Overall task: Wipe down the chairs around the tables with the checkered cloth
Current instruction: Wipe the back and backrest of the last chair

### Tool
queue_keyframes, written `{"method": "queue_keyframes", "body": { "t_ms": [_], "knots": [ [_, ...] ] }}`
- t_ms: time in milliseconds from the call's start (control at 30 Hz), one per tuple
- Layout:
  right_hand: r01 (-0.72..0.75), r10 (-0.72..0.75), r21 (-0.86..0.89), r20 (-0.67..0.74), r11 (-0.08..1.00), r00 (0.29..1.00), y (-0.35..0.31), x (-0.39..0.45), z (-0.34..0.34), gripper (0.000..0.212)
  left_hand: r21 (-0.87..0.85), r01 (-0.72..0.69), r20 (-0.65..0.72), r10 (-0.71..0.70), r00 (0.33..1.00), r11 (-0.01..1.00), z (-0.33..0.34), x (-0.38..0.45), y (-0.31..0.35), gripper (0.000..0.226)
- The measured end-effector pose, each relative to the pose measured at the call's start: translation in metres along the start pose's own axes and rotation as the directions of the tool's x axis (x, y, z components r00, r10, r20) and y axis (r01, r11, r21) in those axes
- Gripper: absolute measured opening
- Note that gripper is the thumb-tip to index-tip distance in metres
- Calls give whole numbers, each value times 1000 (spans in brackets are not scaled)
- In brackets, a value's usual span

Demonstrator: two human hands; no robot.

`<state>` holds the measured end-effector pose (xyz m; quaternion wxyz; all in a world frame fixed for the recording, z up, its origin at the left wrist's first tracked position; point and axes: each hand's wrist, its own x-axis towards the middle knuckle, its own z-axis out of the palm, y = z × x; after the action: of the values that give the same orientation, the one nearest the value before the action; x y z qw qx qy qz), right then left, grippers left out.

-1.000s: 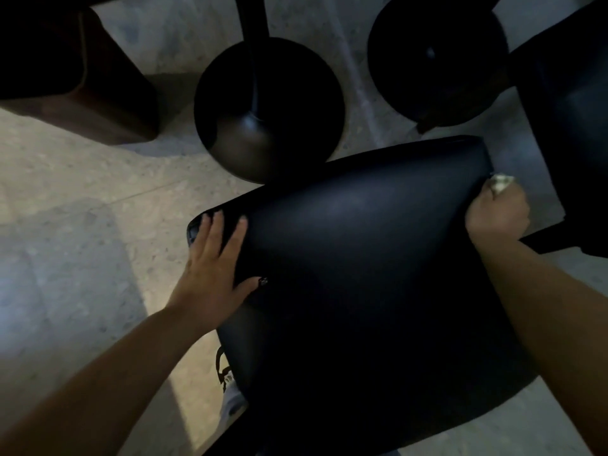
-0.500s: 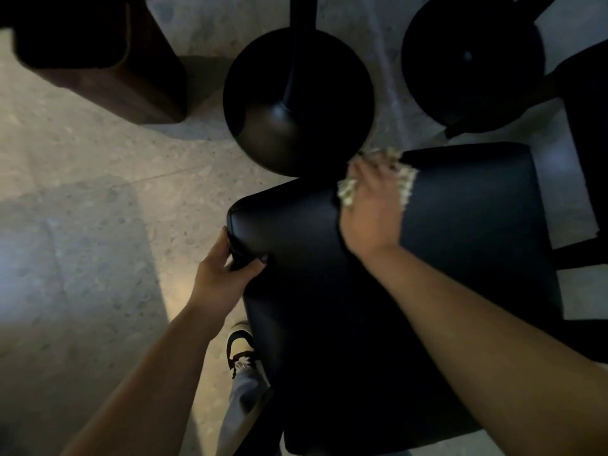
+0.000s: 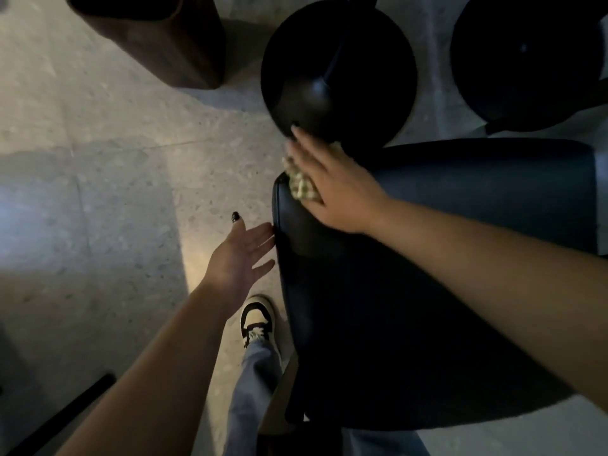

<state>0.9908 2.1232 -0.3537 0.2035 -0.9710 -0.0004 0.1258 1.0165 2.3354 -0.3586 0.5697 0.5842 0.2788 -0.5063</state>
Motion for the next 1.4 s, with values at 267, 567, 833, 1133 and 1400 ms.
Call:
{"method": "queue_keyframes", "body": {
  "t_ms": [267,567,833,1133,1400],
  "knots": [
    [-18,18,-48,-4,999,1000,-13,-5,25,58,92,-11,-30,14,999,996,11,-7,-2,40],
    [407,-436,172,205,897,876,-52,-121,55,59,317,15,-55,2,998,948,24,-25,-9,34],
    [224,-176,269,-190,937,966,-10,-86,7,43,484,-37,-57,74,996,874,27,-17,-11,40],
    [-142,169,158,-176,977,970,-7,-64,26,51,645,-140,-14,195,981,752,32,-18,-21,34],
    [233,-246,119,112,965,963,-52,-135,50,49,912,-194,61,349,935,362,44,-17,-18,72]
  ]
}}
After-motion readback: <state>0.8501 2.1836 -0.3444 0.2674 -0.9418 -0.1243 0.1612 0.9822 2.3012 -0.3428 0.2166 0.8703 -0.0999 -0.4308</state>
